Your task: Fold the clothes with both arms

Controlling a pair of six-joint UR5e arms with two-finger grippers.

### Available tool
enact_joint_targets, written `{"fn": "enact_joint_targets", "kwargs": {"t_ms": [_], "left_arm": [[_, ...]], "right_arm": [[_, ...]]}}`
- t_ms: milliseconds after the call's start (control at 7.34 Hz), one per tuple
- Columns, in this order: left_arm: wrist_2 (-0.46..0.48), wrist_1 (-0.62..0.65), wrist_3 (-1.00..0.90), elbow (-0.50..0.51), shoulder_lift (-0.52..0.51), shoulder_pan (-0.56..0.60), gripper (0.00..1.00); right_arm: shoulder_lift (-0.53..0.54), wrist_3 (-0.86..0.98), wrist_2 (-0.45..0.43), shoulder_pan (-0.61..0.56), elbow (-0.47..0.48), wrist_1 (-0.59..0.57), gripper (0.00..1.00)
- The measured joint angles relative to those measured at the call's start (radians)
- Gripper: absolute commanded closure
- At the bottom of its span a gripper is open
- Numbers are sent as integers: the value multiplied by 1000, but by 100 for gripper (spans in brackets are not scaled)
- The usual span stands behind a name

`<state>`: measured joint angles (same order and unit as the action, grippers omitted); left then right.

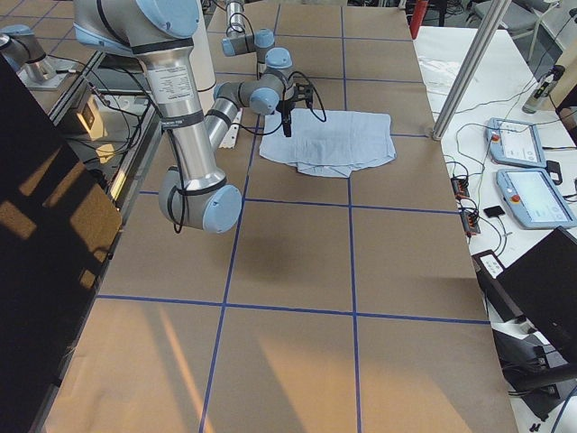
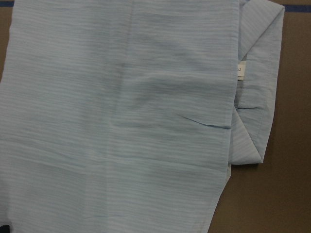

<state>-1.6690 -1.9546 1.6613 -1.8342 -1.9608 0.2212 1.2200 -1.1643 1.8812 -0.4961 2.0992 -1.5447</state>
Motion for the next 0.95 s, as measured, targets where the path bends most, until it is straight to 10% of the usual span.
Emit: {"fn": "enact_joint_targets", "kwargs": {"t_ms": [545, 953], "left_arm": [[0, 8, 1, -6, -3, -3, 100], [-3, 23, 0, -42, -6, 2, 100]], "right_arm": [[1, 0, 2, -1, 2, 0, 0], [3, -10, 0, 0, 0, 0, 0]]}}
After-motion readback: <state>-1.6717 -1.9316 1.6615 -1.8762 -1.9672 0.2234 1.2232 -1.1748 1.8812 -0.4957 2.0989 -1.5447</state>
